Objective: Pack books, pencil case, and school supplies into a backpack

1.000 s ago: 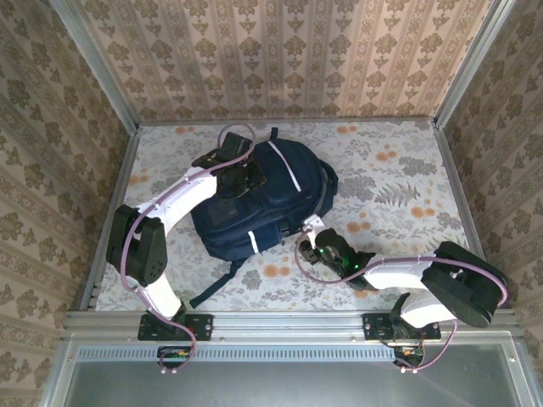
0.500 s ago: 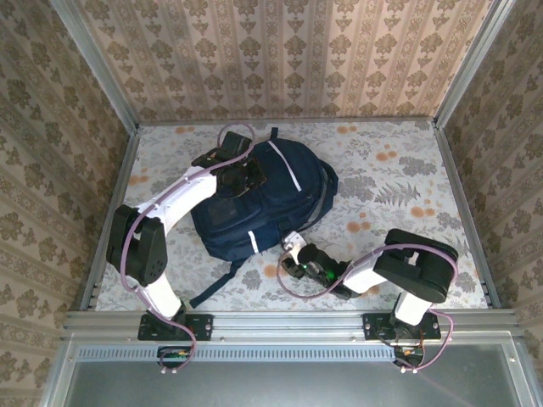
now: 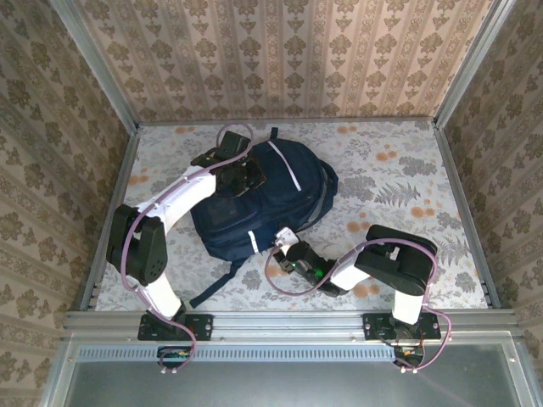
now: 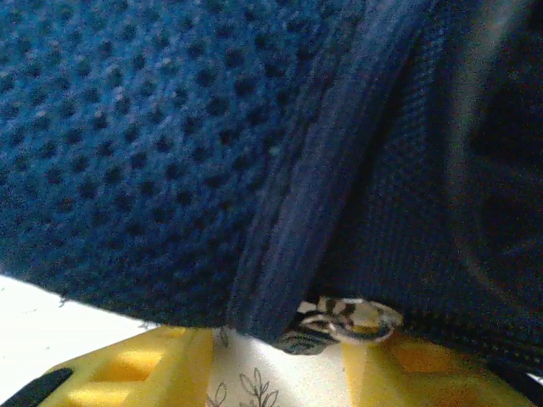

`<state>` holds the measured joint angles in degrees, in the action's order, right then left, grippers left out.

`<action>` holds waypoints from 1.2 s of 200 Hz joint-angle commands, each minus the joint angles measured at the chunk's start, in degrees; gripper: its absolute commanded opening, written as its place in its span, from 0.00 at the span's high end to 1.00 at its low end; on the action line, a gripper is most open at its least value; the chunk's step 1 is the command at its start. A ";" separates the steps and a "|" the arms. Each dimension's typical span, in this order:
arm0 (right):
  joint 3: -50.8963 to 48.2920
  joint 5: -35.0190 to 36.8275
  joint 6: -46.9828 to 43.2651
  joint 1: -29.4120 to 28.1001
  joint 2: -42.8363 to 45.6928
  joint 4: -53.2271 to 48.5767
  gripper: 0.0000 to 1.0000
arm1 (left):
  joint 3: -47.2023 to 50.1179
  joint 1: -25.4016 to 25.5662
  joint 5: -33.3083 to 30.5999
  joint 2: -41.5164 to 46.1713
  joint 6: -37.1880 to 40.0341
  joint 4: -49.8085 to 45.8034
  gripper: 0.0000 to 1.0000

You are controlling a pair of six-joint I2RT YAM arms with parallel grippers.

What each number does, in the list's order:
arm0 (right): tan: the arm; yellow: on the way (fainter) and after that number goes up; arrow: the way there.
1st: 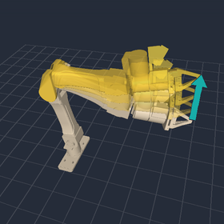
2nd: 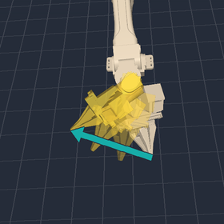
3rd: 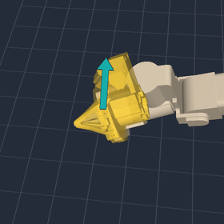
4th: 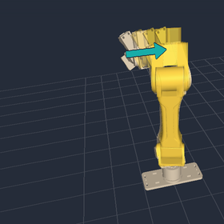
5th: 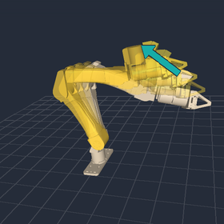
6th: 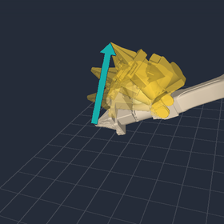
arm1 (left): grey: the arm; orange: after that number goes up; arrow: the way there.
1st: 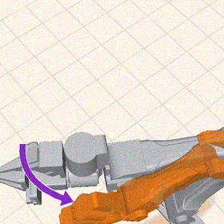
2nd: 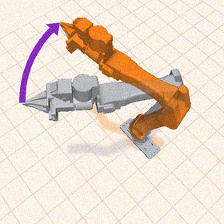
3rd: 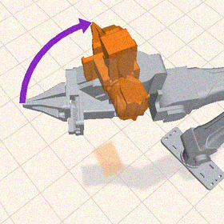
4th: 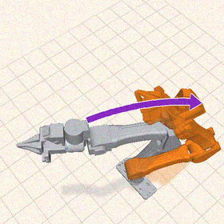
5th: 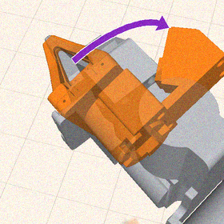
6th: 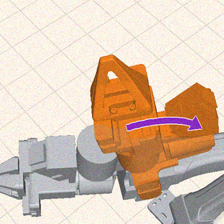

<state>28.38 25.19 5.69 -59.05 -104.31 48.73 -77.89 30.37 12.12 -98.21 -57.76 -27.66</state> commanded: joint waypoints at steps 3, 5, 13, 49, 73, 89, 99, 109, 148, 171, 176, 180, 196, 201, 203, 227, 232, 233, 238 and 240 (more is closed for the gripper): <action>1.75 3.81 -1.09 -0.02 -1.43 1.33 0.59 | -1.39 -0.92 -0.17 -0.31 -0.60 3.27 1.00; 1.83 3.97 -1.11 -0.04 -1.47 1.29 0.60 | -1.39 -0.93 -0.17 -0.31 -0.65 3.35 1.00; 2.03 4.63 -1.28 0.07 -1.55 1.06 0.64 | -1.31 -0.93 -0.10 -0.33 -0.63 3.35 1.00; 1.79 5.90 -0.65 0.90 -0.39 -1.14 0.83 | -1.37 -1.01 0.01 -0.49 -0.52 3.57 1.00; 0.33 5.83 -0.07 1.84 1.60 -1.98 0.85 | -1.39 -1.15 0.01 -0.59 0.37 3.56 1.00; -0.23 4.62 0.11 2.73 3.31 -3.93 0.86 | -1.68 -1.26 0.00 -0.75 2.10 3.41 1.00; -0.72 3.59 0.26 3.48 4.43 -4.69 0.87 | -2.23 -1.28 0.18 -0.99 4.18 3.18 1.00; -1.08 2.13 0.62 4.45 5.55 -5.91 0.90 | -3.22 -1.12 0.36 -1.34 6.67 2.49 1.00; -1.29 -6.50 0.35 9.17 9.23 -11.71 1.00 | -7.30 -0.05 -2.46 -2.33 15.32 -0.89 1.00; -0.34 -13.26 -1.36 9.99 9.68 -13.94 1.00 | -9.91 0.90 -1.01 -3.82 19.12 -1.24 1.00; 0.20 -14.66 -1.38 9.99 9.52 -14.67 1.00 | -10.75 1.15 -0.39 -4.38 19.90 -1.40 1.00; 0.61 -15.57 -1.34 9.93 9.40 -15.08 1.00 | -11.62 1.45 0.14 -4.89 20.59 -1.55 1.00; 1.65 -17.54 -0.32 9.44 8.69 -15.28 1.00 | -16.39 2.85 1.82 -7.89 24.00 -4.01 1.00; 1.90 -18.13 0.04 9.19 8.47 -15.01 1.00 | -17.94 3.37 2.20 -8.82 24.98 -4.82 1.00; 2.04 -18.31 0.20 9.14 8.39 -14.92 1.00 | -18.49 3.60 2.31 -9.20 25.33 -5.22 1.00; 4.61 -19.10 1.86 7.51 6.90 -15.76 1.00 | -23.02 5.31 1.68 -11.72 27.64 -8.10 1.00; 5.27 -18.81 2.19 7.18 6.64 -16.29 1.00 | -23.18 5.25 1.25 -11.74 27.41 -8.56 1.00; 5.37 -18.75 2.29 7.14 6.61 -16.38 1.00 | -23.18 5.19 1.15 -11.69 27.33 -8.69 1.00; 5.81 -18.41 2.88 6.98 6.41 -16.55 1.00 | -22.86 4.81 1.07 -11.46 26.98 -9.15 0.91; 5.92 -18.35 3.24 7.01 6.36 -16.56 1.00 | -22.67 4.51 1.29 -11.32 26.86 -9.23 0.86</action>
<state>30.98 9.61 6.26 -50.50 -96.71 33.36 -96.95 34.17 11.53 -110.56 -35.53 -37.89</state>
